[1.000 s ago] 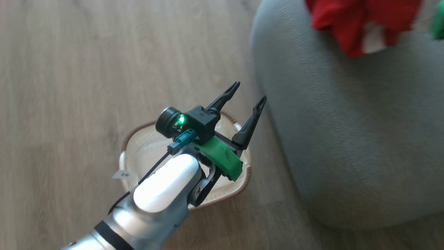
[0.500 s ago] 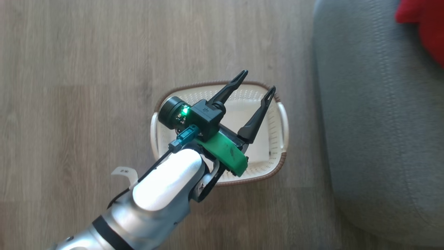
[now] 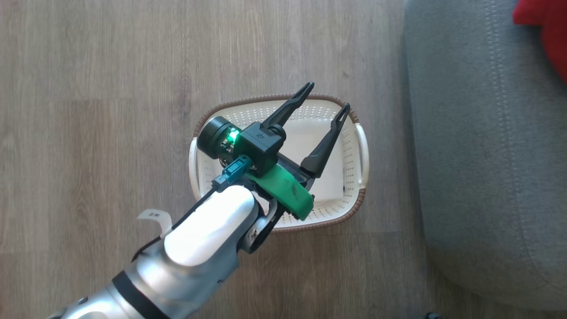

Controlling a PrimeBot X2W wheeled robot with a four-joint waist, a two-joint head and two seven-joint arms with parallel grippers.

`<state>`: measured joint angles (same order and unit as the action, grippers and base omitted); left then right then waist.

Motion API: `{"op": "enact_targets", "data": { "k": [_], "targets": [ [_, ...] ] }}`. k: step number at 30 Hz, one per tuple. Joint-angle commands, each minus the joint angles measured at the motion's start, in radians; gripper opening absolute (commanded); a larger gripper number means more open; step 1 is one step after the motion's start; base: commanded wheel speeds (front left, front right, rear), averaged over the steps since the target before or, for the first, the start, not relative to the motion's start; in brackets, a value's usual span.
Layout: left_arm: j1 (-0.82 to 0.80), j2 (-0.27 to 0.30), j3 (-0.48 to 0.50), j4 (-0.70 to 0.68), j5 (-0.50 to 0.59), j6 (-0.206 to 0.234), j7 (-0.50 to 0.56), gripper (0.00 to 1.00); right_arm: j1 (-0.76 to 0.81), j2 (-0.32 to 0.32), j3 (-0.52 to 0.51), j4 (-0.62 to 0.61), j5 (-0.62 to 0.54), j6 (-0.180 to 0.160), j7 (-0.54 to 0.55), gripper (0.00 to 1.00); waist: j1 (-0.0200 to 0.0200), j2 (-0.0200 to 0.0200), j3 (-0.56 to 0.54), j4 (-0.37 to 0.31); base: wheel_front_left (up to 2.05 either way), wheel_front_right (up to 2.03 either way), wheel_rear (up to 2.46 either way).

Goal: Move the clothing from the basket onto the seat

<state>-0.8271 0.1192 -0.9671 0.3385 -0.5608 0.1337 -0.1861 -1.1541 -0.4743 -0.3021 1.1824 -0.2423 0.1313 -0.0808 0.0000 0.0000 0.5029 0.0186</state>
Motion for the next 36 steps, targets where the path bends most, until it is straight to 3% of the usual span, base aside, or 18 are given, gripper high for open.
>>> {"op": "enact_targets", "data": {
  "k": [1,7,21,27,36],
  "targets": [
    [-0.018,0.02,0.021,-0.03,0.004,0.01,0.001,1.0,0.013,-0.003,-0.008,-0.021,-0.008,-0.001,-0.019,1.0,0.0,0.0,-0.012,-0.011,0.0,0.0,0.0],
    [-0.007,0.035,0.026,-0.025,-0.008,0.017,0.008,1.0,0.028,0.01,0.018,0.011,0.0,-0.001,-0.076,1.0,0.0,0.0,-0.045,-0.049,0.0,0.0,0.0],
    [0.085,0.068,0.084,0.012,-0.079,0.037,-0.035,1.0,0.093,0.056,0.21,0.016,0.109,-0.001,-0.175,1.0,0.0,0.0,-0.193,-0.118,0.0,0.0,0.0],
    [0.132,0.071,0.12,0.031,-0.111,0.044,-0.055,1.0,0.131,0.073,0.289,-0.049,0.172,-0.001,-0.18,1.0,0.0,0.0,-0.27,-0.108,0.0,0.0,0.0],
    [0.231,0.09,0.215,0.053,-0.139,0.097,-0.073,1.0,0.254,0.101,0.373,-0.202,0.269,-0.001,-0.181,1.0,0.0,0.0,-0.391,-0.041,0.0,0.0,0.0]
  ]
}}
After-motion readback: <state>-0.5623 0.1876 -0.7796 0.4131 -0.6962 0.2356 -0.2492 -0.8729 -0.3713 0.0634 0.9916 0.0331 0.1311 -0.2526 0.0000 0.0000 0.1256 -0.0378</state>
